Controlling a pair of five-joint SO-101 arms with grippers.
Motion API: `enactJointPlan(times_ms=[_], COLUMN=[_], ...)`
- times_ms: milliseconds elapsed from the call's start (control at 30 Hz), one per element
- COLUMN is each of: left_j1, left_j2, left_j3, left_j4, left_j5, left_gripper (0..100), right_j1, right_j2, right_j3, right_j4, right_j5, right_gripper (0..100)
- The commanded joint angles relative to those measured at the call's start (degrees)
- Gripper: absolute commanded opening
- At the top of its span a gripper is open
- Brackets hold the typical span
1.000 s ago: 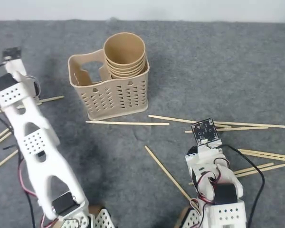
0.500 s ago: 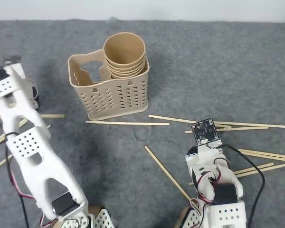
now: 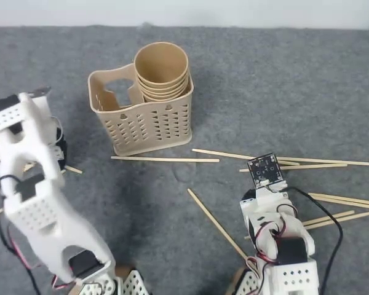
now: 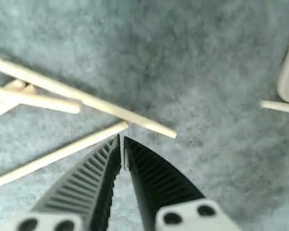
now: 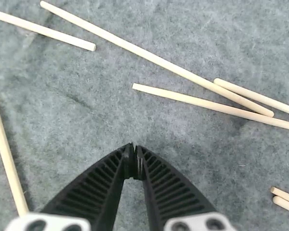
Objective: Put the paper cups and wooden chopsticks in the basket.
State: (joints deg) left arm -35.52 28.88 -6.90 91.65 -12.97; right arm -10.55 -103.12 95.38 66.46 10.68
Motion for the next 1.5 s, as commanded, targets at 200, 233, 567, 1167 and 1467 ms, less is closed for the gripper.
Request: enactJointPlan(times_ms=[200,233,567,1167,1467], left_j1=[-1.23,-1.32,-6.24,-3.69,-0.62], left_j2=[-24.09,-25.93,-41.23,-61.98,-76.75], left_j3=[20.44,22.11,41.01,70.2,79.69], left_j4=[-11.16,-11.6,-16.79,-36.04,-37.71], left_j5=[-0.62,-0.62,-0.09,-0.35,-0.62], left_gripper=[1,1,1,1,1], right_j1=[0.04,0.04,0.13,10.07,14.2], right_j2=[-0.92,-0.92,-0.92,-0.92,-0.31], right_j3=[0.79,0.79,0.7,-8.62,-25.49], right_j4=[0.4,0.4,0.48,3.56,4.09], right_j5=[0.35,0.35,0.35,0.26,0.88], right_gripper=[0.8,0.8,0.8,0.9,0.9])
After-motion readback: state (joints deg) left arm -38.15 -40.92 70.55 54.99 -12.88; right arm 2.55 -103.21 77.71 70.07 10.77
